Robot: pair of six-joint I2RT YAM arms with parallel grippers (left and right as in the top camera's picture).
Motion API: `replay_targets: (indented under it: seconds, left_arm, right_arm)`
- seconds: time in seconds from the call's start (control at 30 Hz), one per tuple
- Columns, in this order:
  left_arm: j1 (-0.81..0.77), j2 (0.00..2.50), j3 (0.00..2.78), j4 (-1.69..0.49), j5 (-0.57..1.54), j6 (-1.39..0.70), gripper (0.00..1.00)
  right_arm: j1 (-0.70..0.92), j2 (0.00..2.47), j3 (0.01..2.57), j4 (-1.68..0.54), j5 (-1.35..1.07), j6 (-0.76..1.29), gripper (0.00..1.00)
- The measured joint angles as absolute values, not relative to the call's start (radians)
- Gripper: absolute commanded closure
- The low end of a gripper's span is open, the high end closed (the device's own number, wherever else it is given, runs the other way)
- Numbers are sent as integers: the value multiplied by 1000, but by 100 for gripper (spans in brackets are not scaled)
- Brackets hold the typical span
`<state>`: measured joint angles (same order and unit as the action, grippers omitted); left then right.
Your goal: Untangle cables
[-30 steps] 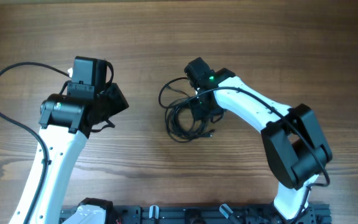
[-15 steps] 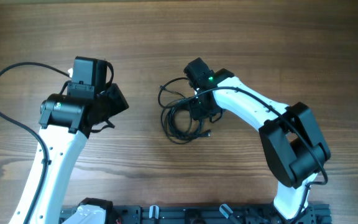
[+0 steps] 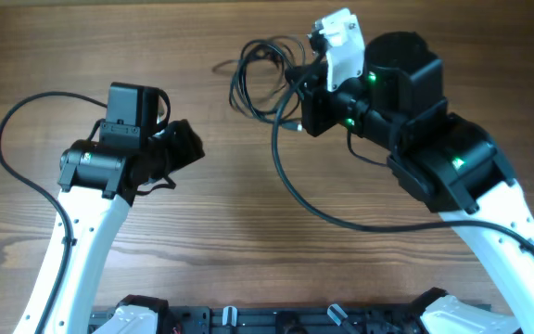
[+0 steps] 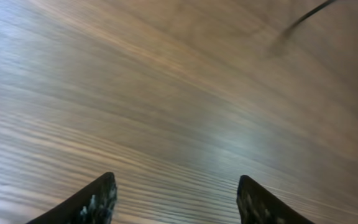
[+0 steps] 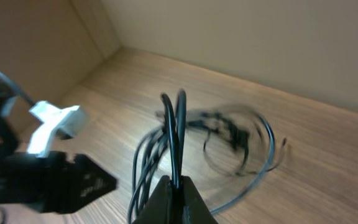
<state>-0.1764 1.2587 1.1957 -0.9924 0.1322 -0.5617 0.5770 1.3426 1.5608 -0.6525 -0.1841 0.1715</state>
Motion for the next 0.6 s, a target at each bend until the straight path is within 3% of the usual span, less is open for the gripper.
replay_targets:
  seconds: [0.13, 0.37, 0.6]
  left_arm:
    - [-176, 1259, 1196, -917, 247, -537, 36]
    - [-176, 1259, 1195, -720, 627, -427, 34]
    - [-300, 1351, 1195, -557, 643, -422, 39]
  right_arm:
    - [577, 1337, 1560, -675, -215, 169, 96]
    - [577, 1337, 1560, -719, -233, 167, 96]
    - [577, 1337, 1560, -734, -285, 166, 96]
